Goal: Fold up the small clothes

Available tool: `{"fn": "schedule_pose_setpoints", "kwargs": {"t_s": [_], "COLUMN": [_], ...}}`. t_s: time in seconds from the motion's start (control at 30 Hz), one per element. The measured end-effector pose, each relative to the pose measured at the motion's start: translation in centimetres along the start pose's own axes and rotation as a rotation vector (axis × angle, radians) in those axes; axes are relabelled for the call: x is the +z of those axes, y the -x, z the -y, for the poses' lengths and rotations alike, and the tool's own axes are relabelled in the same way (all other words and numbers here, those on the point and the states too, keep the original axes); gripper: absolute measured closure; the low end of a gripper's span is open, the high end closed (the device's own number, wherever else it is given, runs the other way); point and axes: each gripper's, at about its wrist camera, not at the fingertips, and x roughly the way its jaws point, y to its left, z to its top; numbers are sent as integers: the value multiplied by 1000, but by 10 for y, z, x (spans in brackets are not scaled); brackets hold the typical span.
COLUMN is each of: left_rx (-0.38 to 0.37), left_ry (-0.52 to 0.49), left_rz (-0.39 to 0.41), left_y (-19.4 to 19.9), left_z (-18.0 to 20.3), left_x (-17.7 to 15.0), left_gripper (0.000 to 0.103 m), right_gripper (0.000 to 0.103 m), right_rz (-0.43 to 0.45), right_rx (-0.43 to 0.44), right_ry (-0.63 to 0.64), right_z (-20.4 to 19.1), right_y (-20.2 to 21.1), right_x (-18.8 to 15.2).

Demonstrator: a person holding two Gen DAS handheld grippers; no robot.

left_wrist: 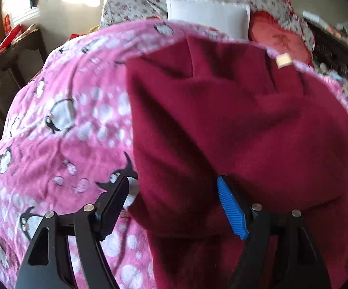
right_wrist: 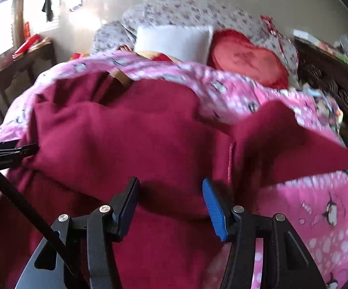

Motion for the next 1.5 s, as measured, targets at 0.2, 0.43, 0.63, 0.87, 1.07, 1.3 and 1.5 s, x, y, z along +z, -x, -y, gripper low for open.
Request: {"fn": "schedule_pose_setpoints", "kwargs": {"t_s": [0.2, 0.43, 0.63, 0.87, 1.07, 1.3, 1.5], "left_rx": [-29, -140, -202, -184, -169, -174, -184], "left_ry": [55, 46, 13, 2, 12, 46, 91], "left_rz": [-2, 50, -5, -40, -49, -26, -20], "left_y": [25, 54, 41, 25, 22, 37, 42], "left_z": [-5, 26, 60, 70, 68, 47, 29], "left_x": [-1, 2, 3, -4, -2, 1, -1], "left_gripper": [23, 22, 22, 22, 22, 22, 22], "right_gripper": [45, 33, 35, 35, 89, 96, 96], "right_rz": [58, 57, 88, 110, 150, 331, 365], "right_rx": [80, -74, -135, -107, -110, -60, -173], "right_ry": [-81, -430, -680, -790, -819, -830, -708], "right_z": [21, 144, 239, 274, 284, 292, 277], "right_y": [28, 42, 39, 9, -13, 64, 126], "right_x": [4, -29, -53, -37, -25, -41, -36]}}
